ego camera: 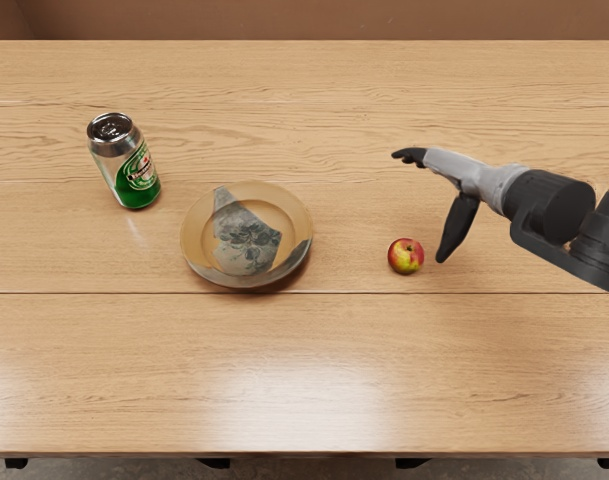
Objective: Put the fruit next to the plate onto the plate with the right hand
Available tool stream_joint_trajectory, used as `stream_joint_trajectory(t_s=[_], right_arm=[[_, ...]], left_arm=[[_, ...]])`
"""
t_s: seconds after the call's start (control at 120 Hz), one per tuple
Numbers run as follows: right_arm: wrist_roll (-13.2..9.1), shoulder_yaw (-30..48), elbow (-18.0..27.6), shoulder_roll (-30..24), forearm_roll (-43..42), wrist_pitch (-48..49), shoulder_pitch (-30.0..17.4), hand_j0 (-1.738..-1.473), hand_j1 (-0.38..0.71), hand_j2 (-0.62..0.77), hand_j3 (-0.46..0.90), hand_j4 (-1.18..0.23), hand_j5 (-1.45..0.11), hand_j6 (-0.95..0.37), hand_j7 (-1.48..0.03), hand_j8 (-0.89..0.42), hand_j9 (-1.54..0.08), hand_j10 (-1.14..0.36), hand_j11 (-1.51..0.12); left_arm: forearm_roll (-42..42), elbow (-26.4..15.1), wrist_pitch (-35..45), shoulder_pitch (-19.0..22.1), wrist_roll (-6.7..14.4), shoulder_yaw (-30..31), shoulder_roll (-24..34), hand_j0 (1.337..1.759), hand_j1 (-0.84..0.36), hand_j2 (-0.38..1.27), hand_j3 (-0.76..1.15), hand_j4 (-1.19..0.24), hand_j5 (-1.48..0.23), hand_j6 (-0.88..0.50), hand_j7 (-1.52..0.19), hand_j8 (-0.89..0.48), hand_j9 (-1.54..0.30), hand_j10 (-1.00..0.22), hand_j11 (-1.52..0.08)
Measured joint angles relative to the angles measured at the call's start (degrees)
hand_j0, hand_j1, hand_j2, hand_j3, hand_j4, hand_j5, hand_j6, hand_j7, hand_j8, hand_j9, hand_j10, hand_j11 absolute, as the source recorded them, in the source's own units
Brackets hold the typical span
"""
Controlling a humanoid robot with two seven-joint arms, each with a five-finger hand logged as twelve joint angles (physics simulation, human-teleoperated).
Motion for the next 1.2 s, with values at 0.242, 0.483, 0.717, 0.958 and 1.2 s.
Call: stream_joint_trajectory(t_s=[0.242, 0.483, 0.717, 0.958, 1.2], right_arm=[[-0.1, -3.6, 0.3, 1.6, -1.4, -3.6, -0.5, -1.658, -0.23, -0.02, 0.00, -0.11, -0.13, -0.11, -0.13, -0.11, -0.13, -0.10, -0.13], [-0.1, -4.5, 0.3, 3.8, -6.5, -5.4, -0.8, -1.658, -0.18, -0.03, 0.00, -0.14, -0.18, -0.14, -0.18, -0.14, -0.18, -0.14, -0.18], [-0.1, -5.9, 0.4, 5.3, -9.8, -5.6, -2.4, -1.658, -0.14, -0.03, 0.00, -0.18, -0.23, -0.18, -0.23, -0.18, -0.23, -0.18, -0.23], [-0.1, -6.3, 0.4, 5.5, -10.9, -6.5, -4.6, -1.658, -0.08, -0.04, 0.00, -0.23, -0.30, -0.23, -0.30, -0.23, -0.30, -0.23, -0.30], [-0.1, -6.4, 0.3, 5.5, -14.0, -8.6, -6.7, -1.658, -0.02, -0.05, 0.00, -0.28, -0.36, -0.28, -0.36, -0.28, -0.36, -0.28, -0.36]], left_arm=[[0.0, 0.0, 0.0, 0.0, 0.0, 0.0, 0.0, 1.658, 0.06, 0.05, 0.00, -0.24, -0.32, -0.24, -0.32, -0.24, -0.32, -0.24, -0.32], [0.0, 0.0, 0.0, 0.0, 0.0, 0.0, 0.0, 1.658, 0.06, 0.05, 0.00, -0.24, -0.32, -0.24, -0.32, -0.24, -0.32, -0.24, -0.32], [0.0, 0.0, 0.0, 0.0, 0.0, 0.0, 0.0, 1.658, 0.06, 0.05, 0.00, -0.24, -0.32, -0.24, -0.32, -0.24, -0.32, -0.24, -0.32], [0.0, 0.0, 0.0, 0.0, 0.0, 0.0, 0.0, 1.658, 0.06, 0.05, 0.00, -0.24, -0.32, -0.24, -0.32, -0.24, -0.32, -0.24, -0.32], [0.0, 0.0, 0.0, 0.0, 0.0, 0.0, 0.0, 1.658, 0.06, 0.05, 0.00, -0.24, -0.32, -0.24, -0.32, -0.24, -0.32, -0.24, -0.32]])
